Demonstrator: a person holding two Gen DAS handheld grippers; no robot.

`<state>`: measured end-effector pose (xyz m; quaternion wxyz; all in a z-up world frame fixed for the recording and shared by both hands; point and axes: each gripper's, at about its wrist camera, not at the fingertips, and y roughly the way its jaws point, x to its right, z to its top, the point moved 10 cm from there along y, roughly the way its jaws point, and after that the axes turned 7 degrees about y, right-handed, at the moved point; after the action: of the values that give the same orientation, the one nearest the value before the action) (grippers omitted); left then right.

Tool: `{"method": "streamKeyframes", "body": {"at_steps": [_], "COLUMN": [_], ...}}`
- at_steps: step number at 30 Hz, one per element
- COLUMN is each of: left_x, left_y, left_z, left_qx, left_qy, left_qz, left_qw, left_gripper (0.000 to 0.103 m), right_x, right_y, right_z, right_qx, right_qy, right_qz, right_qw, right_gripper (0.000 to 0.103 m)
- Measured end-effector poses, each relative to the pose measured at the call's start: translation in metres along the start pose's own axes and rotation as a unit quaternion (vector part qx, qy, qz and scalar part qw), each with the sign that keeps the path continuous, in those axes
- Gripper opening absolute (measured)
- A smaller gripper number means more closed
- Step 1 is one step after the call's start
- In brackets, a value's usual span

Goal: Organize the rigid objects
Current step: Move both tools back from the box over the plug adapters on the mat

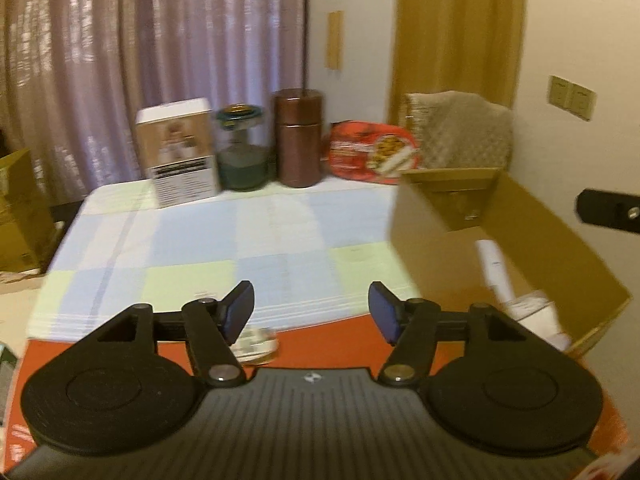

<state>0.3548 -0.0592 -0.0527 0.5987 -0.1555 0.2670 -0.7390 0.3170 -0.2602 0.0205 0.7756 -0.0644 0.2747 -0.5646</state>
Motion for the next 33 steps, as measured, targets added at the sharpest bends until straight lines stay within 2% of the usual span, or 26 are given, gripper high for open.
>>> {"method": "streamKeyframes", "body": {"at_steps": [4, 7, 12, 15, 18, 22, 27, 33], "left_x": [-0.042, -0.066, -0.093, -0.104, -0.113, -0.131, -0.152, -0.178], "left_y": [0.000, 0.003, 0.014, 0.021, 0.028, 0.034, 0.045, 0.062], "left_z": [-0.016, -0.030, -0.053, -0.066, -0.070, -0.067, -0.072, -0.074], "left_qx": [-0.007, -0.010, -0.019, -0.019, -0.019, -0.009, -0.009, -0.008], "left_qy": [-0.013, -0.025, -0.054, -0.051, -0.026, -0.038, -0.027, -0.054], "left_qz": [0.023, 0.040, 0.043, 0.050, 0.068, 0.059, 0.053, 0.060], "left_qw": [0.9996, 0.9988, 0.9974, 0.9972, 0.9971, 0.9975, 0.9982, 0.9967], "left_gripper": [0.063, 0.071, 0.072, 0.072, 0.072, 0.072, 0.072, 0.072], "right_x": [-0.042, -0.065, -0.093, -0.106, -0.115, -0.117, -0.113, -0.106], "right_y": [0.016, 0.030, 0.059, 0.078, 0.099, 0.118, 0.151, 0.190], "right_z": [-0.012, -0.024, -0.044, -0.053, -0.061, -0.077, -0.112, -0.157], "right_qx": [-0.008, -0.020, -0.042, -0.053, -0.067, -0.083, -0.104, -0.133], "right_qy": [-0.022, -0.032, -0.041, -0.044, -0.047, -0.036, -0.037, -0.040], "right_qz": [0.023, 0.033, 0.036, 0.034, 0.032, 0.026, 0.016, 0.013], "right_qw": [0.999, 0.999, 0.998, 0.997, 0.996, 0.996, 0.994, 0.990], "right_gripper": [0.075, 0.076, 0.076, 0.076, 0.076, 0.076, 0.076, 0.076]}}
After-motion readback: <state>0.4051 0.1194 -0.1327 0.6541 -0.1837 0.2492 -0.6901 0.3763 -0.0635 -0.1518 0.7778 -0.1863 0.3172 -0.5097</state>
